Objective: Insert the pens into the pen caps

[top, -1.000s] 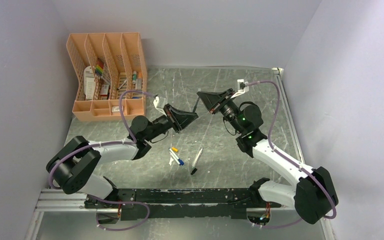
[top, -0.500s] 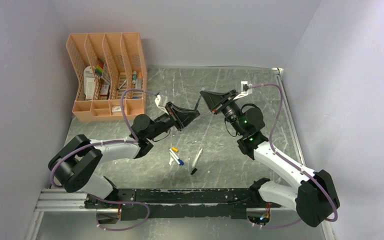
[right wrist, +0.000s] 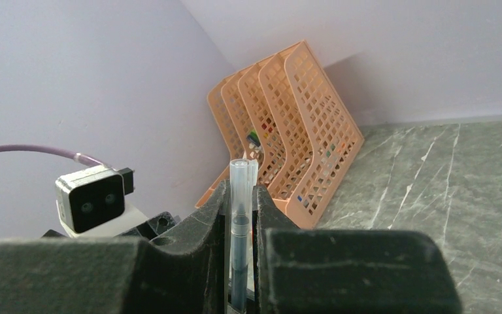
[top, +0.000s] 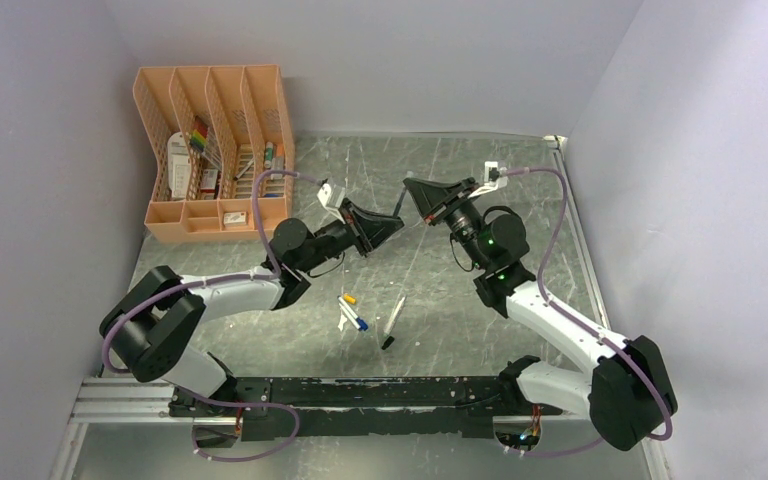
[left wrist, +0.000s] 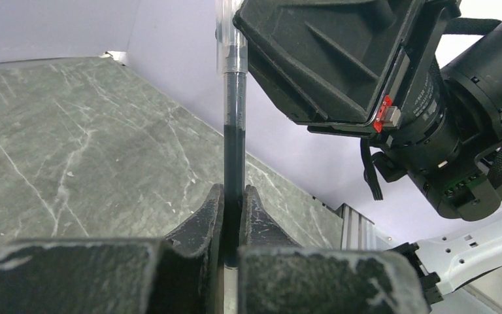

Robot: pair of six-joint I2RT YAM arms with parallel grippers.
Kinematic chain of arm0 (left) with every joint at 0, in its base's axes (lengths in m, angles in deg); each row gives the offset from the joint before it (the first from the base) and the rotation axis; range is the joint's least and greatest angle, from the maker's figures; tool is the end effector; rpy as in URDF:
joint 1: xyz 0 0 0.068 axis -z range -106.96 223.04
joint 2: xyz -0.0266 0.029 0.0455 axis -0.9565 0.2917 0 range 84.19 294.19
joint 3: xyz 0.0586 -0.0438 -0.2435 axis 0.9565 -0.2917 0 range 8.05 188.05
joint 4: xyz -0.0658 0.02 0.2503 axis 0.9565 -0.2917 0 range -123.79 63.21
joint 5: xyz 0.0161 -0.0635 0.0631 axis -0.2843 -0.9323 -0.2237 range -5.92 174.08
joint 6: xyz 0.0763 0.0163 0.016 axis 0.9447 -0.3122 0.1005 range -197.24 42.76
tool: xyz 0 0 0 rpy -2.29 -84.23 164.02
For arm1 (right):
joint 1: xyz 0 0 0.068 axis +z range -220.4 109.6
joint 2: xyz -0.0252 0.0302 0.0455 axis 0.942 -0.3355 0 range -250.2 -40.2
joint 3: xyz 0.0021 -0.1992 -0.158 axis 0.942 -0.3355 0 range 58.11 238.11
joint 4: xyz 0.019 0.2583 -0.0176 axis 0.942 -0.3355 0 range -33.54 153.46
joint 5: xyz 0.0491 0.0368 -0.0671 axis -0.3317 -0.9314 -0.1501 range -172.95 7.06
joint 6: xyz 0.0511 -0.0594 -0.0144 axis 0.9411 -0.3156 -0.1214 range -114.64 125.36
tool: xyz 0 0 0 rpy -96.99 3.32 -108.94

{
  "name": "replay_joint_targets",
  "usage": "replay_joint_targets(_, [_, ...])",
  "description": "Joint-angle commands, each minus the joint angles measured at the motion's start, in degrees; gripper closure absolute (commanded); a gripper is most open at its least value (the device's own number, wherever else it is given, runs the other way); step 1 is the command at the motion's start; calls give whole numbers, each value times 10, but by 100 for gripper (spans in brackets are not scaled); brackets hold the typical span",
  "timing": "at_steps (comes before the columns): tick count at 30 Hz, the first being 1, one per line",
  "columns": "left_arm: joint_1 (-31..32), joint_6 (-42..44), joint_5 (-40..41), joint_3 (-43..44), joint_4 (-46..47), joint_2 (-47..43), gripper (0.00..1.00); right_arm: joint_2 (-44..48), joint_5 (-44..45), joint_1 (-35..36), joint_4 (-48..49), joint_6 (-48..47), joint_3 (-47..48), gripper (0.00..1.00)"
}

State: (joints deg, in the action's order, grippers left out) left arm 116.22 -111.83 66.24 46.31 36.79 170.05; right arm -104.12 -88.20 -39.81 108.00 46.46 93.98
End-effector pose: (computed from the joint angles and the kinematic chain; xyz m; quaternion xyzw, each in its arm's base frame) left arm 0.2368 -0.2511 0.2570 0.1680 0.5837 -0.5679 0.5555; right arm 0.2478 0.1537 0.3124 0.0182 0.5985 0.4910 0.6327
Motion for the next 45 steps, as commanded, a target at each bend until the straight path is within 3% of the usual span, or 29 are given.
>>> replay_joint_targets(1, [-4, 48, 5, 57, 35, -14, 93, -14, -70, 14, -69, 1, -38, 100])
replay_joint_targets(32, [-4, 104, 6, 153, 22, -5, 93, -21, -87, 51, -61, 17, -118, 100])
replay_joint_targets(45, [-4, 115, -30, 118, 34, -14, 93, -5, -61, 51, -110, -24, -66, 100])
